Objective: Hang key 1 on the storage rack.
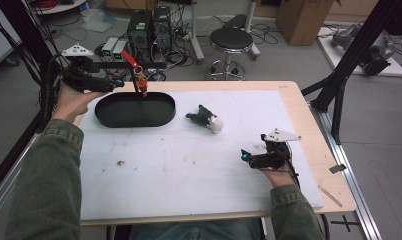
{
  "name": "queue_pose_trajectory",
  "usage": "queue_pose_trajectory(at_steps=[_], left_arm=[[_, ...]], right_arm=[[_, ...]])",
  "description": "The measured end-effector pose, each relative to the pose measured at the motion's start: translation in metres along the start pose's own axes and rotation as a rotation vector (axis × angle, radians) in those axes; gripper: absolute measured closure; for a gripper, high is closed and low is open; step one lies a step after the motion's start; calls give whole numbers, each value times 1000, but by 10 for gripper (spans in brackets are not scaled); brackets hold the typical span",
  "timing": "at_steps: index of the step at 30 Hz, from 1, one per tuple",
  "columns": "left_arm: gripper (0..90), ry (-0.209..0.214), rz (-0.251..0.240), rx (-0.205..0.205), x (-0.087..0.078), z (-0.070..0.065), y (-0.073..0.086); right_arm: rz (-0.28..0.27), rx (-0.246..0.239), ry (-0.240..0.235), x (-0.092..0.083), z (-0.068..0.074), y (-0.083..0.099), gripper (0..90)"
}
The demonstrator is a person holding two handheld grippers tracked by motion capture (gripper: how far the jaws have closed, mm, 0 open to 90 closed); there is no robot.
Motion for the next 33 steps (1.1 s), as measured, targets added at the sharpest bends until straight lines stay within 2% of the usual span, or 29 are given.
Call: queue_pose_trajectory(at_steps=[6, 13, 16, 23, 25, 27, 33], left_arm=[[17, 11, -7, 5, -4, -6, 10], [17, 29, 29, 4, -4, -9, 30], [17, 24, 42, -1, -4, -8, 36], [17, 21, 38, -6, -8, -10, 48], [17, 18, 29, -11, -11, -10, 52], [18, -5, 3, -9, -16, -11, 58], [18, -10, 10, -23, -21, -13, 72]], right_arm=[[4, -4, -3, 1, 1, 0, 8], [4, -2, -4, 1, 1, 0, 8], [8, -2, -1, 0, 1, 1, 8], [7, -5, 2, 1, 0, 0, 8], [7, -4, 2, 1, 0, 1, 8], [8, -4, 3, 0, 1, 1, 8], [6, -9, 6, 1, 1, 0, 8]])
Point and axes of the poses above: each handheld gripper's, and its own axes: x roughly forward along the jaws, y roughly out of its underside, z roughly to its left, the point moved 3 cm from there along x, roughly forward along the jaws, and after that the axes turned 1 degree about x, right-handed, at the moved point
